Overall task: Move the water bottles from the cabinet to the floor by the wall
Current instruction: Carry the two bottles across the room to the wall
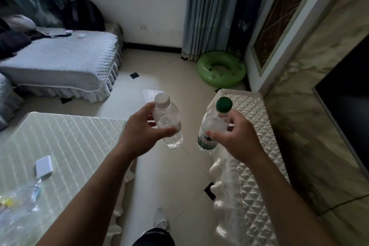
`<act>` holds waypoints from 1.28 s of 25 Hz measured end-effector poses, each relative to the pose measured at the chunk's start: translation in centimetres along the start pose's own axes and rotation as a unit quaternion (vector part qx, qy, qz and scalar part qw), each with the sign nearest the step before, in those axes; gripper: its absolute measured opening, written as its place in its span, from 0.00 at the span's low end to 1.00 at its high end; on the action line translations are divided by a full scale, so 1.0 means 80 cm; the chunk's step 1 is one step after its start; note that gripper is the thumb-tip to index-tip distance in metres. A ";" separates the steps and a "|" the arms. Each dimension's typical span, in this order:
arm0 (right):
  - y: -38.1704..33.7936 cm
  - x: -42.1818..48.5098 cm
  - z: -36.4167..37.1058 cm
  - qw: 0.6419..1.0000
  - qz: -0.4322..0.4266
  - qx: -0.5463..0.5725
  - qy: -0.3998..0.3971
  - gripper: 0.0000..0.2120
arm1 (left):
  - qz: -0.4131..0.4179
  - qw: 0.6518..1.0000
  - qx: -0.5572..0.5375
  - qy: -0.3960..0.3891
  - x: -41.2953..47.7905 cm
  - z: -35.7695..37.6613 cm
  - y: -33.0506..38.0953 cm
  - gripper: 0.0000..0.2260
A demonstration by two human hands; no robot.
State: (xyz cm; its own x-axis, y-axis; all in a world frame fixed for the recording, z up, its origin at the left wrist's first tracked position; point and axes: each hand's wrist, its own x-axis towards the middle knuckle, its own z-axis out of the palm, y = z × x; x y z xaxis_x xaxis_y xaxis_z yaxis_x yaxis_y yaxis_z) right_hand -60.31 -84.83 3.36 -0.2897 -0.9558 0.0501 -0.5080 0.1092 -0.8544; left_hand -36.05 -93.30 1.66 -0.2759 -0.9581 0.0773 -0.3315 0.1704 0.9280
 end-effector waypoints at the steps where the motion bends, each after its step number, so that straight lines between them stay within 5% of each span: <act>1: -0.003 0.024 0.008 1.000 0.002 0.001 0.002 0.20 | 0.004 1.000 -0.001 -0.005 0.025 -0.006 -0.003 0.27; 13: -0.004 0.298 0.033 1.000 0.011 0.003 0.021 0.18 | -0.004 0.999 -0.006 -0.035 0.312 -0.022 -0.034 0.30; 32: 0.032 0.800 -0.008 0.999 -0.031 -0.012 -0.039 0.18 | -0.018 0.998 -0.010 0.051 0.760 0.036 -0.052 0.34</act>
State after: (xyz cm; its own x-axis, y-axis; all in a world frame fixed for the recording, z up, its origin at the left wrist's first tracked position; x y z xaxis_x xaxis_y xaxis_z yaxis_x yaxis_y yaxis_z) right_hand -80.68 -145.50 4.72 -0.1938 -0.9791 0.0623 -0.5430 0.0541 -0.8380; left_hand -54.03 -151.58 1.44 -0.1705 -0.9821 0.0802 -0.3217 0.1324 0.9375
